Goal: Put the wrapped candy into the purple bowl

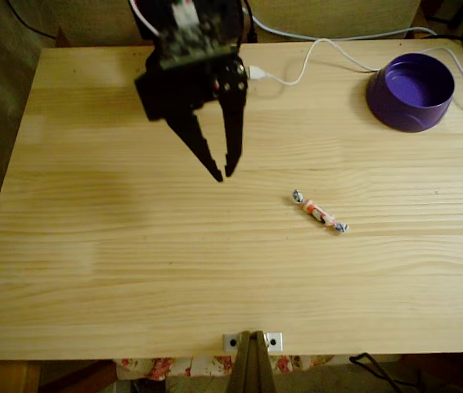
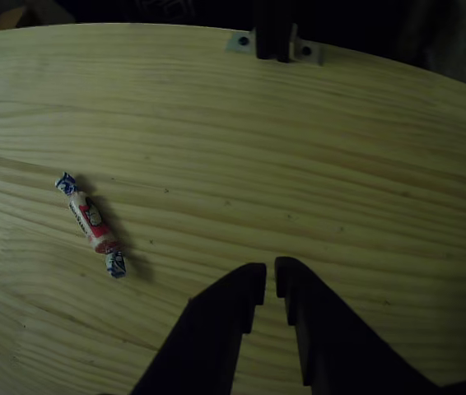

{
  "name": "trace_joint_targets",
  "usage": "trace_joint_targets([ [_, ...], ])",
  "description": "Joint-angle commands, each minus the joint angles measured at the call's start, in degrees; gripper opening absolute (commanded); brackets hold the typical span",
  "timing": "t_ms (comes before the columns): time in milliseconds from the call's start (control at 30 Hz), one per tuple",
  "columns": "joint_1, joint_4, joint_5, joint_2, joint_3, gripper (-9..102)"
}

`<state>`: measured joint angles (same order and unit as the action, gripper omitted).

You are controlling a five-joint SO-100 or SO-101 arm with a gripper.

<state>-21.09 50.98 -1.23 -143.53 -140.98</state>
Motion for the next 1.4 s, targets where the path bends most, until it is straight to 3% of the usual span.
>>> trace_joint_targets([
  [0, -1.49, -3.69, -2.29, 6.42, 7.47, 1],
  [167, -4.57, -6.94, -7.21, 13.54, 11.07, 1],
  [700, -15.91, -11.43, -1.76, 36.3, 25.05, 6],
  [933, -17.75, -13.36, -3.25, 42.89, 29.18, 23],
  [1367, -16.61, -16.08, -10.02, 47.29, 26.89, 23],
])
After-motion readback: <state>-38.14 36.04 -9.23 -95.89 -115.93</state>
